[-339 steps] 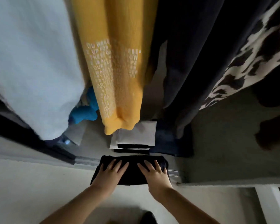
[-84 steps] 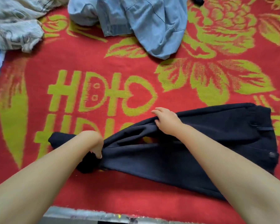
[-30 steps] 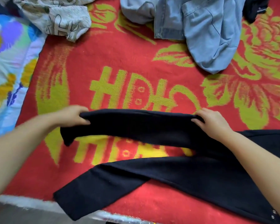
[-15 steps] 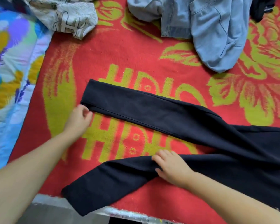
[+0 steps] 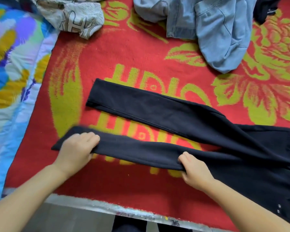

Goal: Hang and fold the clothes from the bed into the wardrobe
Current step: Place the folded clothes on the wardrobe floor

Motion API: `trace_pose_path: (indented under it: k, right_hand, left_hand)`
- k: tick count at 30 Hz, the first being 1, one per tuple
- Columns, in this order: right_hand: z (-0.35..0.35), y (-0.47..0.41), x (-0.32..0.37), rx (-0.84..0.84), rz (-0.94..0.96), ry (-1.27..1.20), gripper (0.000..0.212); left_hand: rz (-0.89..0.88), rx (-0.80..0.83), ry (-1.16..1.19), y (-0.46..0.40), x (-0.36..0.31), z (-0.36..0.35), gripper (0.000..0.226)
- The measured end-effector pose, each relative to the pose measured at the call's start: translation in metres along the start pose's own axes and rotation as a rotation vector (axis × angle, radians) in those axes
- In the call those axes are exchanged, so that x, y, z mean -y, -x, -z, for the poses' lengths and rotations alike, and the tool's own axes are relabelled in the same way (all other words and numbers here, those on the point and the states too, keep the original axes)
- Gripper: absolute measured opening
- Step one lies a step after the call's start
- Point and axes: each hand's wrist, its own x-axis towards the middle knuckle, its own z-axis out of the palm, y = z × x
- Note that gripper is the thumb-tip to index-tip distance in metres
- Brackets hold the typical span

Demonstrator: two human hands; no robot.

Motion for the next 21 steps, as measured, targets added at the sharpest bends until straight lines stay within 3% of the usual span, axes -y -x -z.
trace_pose_path:
  k: [2,3,4,5,6,7,9,10,13,15,18,21]
  right_hand:
    - [0.002,0.015,0.000,0.090,0.137,0.033,0.026]
    - [0.002,0.020,0.003,0.136,0.192,0.040,0.030]
    - [0.000,0.024,0.006,0.194,0.230,0.042,0.034]
    - [-0.002,0.025,0.008,0.254,0.258,0.054,0.038]
    - [-0.003,0.024,0.010,0.301,0.278,0.073,0.042]
    - [-0.003,0.022,0.010,0.304,0.280,0.075,0.044]
    - [0.001,0.012,0.007,0.147,0.199,-0.024,0.036]
    - [0.006,0.006,0.002,0.040,0.133,-0.093,0.029]
    - [0.028,-0.016,-0.022,-0.211,-0.032,-0.141,0.017]
    - [0.048,-0.035,-0.043,-0.335,-0.101,-0.136,0.025]
    - [0.081,-0.082,-0.079,-0.440,-0.236,-0.080,0.052]
    - [0.106,-0.126,-0.112,-0.112,-0.397,0.097,0.068]
  left_hand:
    - [0.000,0.013,-0.089,-0.003,0.002,0.014,0.021]
    - [0.194,0.063,-0.061,-0.001,0.000,0.014,0.026]
    - [0.513,0.202,0.088,0.016,-0.007,0.007,0.036]
    - [0.686,0.305,0.229,0.002,0.011,-0.006,0.039]
    - [0.746,0.463,0.361,0.012,0.017,-0.013,0.035]
    - [0.634,0.507,0.330,0.033,0.018,-0.033,0.038]
    - [0.174,0.799,0.012,0.039,0.017,-0.043,0.050]
    - [0.129,0.747,0.008,0.035,0.017,-0.039,0.048]
    - [0.256,0.392,0.102,-0.024,0.022,-0.050,0.032]
    - [0.284,0.243,0.106,-0.077,0.028,-0.058,0.037]
    - [0.271,0.245,0.014,-0.155,0.049,-0.070,0.058]
    - [0.238,0.478,-0.226,-0.215,0.064,-0.082,0.071]
